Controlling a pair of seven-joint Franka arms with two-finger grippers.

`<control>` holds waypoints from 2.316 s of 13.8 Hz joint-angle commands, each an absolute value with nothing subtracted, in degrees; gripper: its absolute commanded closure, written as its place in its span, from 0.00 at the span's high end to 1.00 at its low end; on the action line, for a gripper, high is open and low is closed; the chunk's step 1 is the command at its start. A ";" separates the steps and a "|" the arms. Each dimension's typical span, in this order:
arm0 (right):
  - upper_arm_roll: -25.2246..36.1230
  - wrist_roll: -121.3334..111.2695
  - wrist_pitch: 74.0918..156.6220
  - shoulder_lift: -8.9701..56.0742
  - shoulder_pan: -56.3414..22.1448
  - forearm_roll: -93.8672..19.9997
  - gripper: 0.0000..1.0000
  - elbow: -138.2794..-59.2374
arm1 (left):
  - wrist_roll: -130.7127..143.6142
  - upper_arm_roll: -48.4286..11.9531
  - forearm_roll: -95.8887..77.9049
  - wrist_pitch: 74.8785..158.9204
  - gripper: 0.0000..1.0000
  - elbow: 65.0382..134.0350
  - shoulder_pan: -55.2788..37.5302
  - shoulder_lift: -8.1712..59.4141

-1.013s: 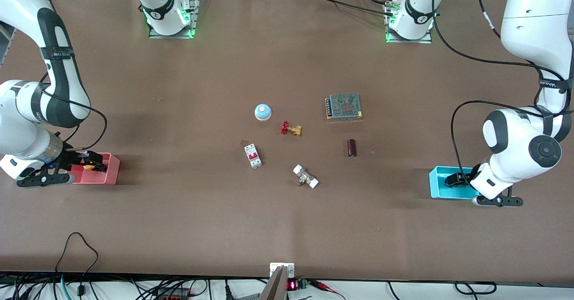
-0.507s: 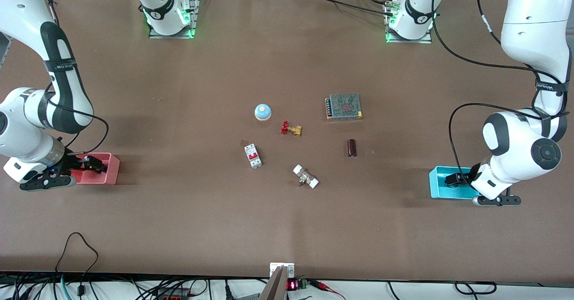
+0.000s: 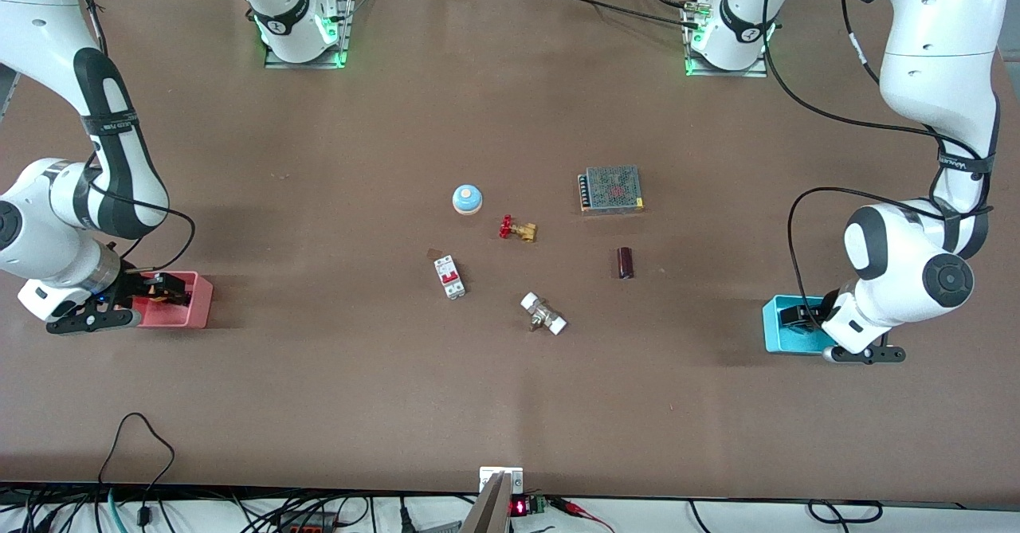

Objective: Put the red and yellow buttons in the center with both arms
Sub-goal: 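Grasp the yellow button with the right gripper while the left gripper grasps the red button, then lift the yellow button with the right gripper while the left gripper lifts the red button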

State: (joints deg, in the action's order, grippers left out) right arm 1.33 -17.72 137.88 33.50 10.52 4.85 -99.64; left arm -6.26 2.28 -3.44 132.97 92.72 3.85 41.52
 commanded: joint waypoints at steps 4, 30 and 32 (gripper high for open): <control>0.88 -19.16 138.16 33.05 11.60 4.48 1.00 -100.99 | -7.91 2.46 -4.92 132.71 0.78 94.22 3.78 41.48; 0.88 -21.18 138.08 33.23 11.51 4.31 0.39 -100.28 | 12.63 -5.27 -5.10 125.15 0.10 112.85 -4.21 19.86; 0.88 -22.76 136.51 31.56 11.51 4.22 0.39 -100.28 | 15.63 -5.54 -5.10 125.42 0.10 113.20 -5.53 21.61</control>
